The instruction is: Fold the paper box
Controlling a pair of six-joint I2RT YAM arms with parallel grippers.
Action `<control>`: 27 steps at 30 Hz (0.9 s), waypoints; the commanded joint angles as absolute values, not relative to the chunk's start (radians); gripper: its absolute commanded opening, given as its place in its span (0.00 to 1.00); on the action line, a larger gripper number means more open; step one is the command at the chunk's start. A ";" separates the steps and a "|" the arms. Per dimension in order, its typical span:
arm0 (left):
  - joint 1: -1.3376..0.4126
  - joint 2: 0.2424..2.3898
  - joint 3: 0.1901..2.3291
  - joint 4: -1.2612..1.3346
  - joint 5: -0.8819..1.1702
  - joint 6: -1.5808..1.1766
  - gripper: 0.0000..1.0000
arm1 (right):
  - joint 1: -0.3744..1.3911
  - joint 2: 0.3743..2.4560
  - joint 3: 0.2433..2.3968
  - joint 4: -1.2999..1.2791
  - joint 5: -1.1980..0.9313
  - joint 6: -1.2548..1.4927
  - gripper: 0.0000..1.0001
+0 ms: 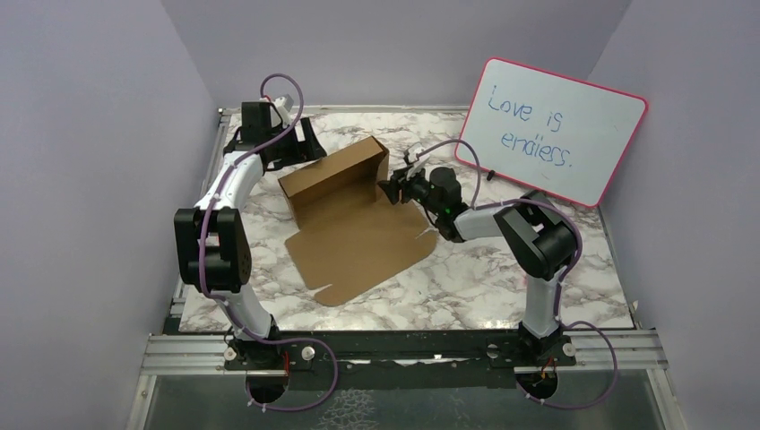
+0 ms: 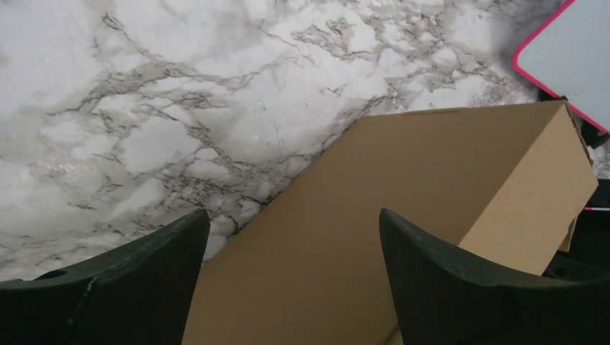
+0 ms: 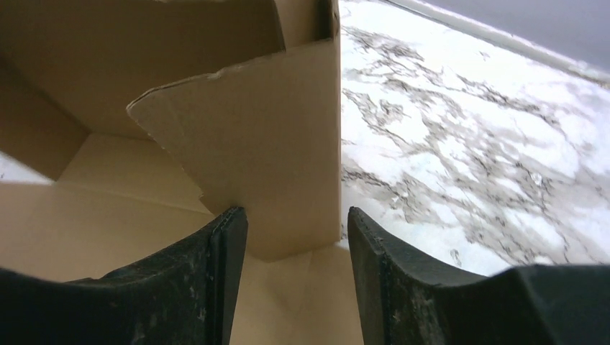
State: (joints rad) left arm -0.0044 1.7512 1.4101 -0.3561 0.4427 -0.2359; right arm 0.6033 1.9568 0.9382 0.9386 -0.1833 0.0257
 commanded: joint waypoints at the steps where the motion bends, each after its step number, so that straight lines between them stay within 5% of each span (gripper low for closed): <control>1: -0.012 1.668 1.369 -0.400 0.546 -0.262 0.88 | 0.608 1.917 0.903 0.991 -0.114 -0.005 0.55; 9: -0.012 1.638 1.344 -0.407 0.553 -0.244 0.88 | 0.608 1.955 0.959 0.981 -0.198 -0.069 0.53; 27: -0.081 1.930 1.658 -0.408 0.729 -0.237 0.88 | 0.607 2.049 1.119 0.890 -0.294 -0.165 0.57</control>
